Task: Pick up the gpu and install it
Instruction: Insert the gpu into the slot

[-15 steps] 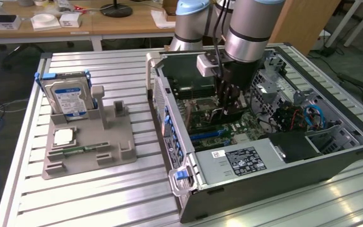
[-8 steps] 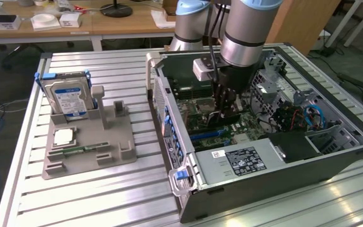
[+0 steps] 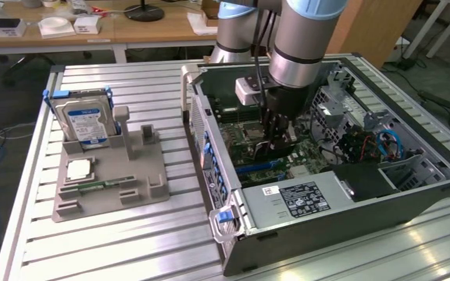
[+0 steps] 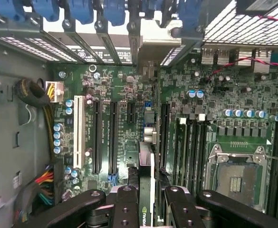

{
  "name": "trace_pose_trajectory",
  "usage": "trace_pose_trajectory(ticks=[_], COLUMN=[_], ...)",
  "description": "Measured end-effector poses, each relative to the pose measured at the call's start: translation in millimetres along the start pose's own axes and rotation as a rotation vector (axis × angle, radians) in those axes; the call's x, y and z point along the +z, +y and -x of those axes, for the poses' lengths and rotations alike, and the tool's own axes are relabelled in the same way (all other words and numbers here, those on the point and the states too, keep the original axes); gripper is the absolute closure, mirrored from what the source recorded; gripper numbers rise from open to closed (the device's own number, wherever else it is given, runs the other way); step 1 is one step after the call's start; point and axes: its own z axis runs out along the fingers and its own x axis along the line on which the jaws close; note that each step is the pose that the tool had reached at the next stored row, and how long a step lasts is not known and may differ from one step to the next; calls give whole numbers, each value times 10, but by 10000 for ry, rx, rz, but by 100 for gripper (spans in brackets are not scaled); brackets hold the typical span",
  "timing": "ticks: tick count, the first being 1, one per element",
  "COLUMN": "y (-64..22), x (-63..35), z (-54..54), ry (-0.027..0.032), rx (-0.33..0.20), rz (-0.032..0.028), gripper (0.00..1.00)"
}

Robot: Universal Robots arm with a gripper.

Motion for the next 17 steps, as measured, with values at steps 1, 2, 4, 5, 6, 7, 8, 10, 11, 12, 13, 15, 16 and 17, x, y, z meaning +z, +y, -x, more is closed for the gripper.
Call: trace_pose_trajectory(ticks=[1, 2, 4, 5, 6, 7, 8, 10, 11, 12, 13, 15, 16, 17], y=[3, 7, 19, 24, 30, 37, 47, 79, 88, 88, 88, 88, 88, 88], x=[17, 32, 56, 71, 87, 101, 111, 119, 120, 121, 122, 122, 122, 115], z=[0, 0, 0, 1, 1, 1, 1, 1, 2, 2, 2, 2, 2, 4], ry=[5, 6, 11, 17, 25, 32, 40, 47, 46, 43, 40, 40, 39, 27], rx=[2, 3, 1, 2, 1, 0, 0, 0, 0, 0, 0, 0, 0, 1], rz=[1, 0, 0, 1, 1, 2, 3, 5, 4, 4, 3, 3, 2, 0], gripper=[74, 74, 74, 74, 74, 74, 74, 74, 74, 74, 74, 74, 74, 74])
